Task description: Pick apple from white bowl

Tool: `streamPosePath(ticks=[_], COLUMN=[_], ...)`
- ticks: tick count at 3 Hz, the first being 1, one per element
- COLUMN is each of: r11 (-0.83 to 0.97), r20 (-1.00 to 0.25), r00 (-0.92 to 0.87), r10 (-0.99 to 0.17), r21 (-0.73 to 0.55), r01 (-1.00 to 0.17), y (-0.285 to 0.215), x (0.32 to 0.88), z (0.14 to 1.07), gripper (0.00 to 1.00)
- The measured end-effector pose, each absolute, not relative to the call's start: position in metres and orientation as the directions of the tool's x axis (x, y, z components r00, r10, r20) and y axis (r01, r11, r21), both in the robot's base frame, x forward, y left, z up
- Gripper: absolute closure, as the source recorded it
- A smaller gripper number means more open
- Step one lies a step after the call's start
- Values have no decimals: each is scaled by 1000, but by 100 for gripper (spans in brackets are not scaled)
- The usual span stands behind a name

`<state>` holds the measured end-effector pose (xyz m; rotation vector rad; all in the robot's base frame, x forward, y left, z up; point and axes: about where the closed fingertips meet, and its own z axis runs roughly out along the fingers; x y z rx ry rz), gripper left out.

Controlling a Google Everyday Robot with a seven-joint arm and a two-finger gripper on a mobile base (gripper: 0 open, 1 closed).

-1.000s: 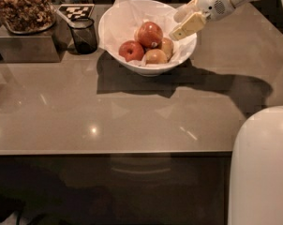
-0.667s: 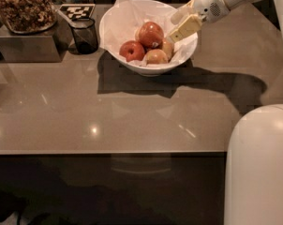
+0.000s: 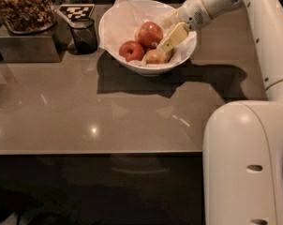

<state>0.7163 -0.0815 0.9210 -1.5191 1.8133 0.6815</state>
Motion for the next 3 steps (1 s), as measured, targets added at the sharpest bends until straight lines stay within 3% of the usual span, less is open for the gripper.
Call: streamPosePath(ticks=[2,3], r11=[162,162], r20=[-772,-775], r00=[-86,-60], r10=[-630,-629], r21=[-22,-55], r01=[-987,-985], y=[-63,-54], x=[727,731], z=[917,932], gripper=[28,49])
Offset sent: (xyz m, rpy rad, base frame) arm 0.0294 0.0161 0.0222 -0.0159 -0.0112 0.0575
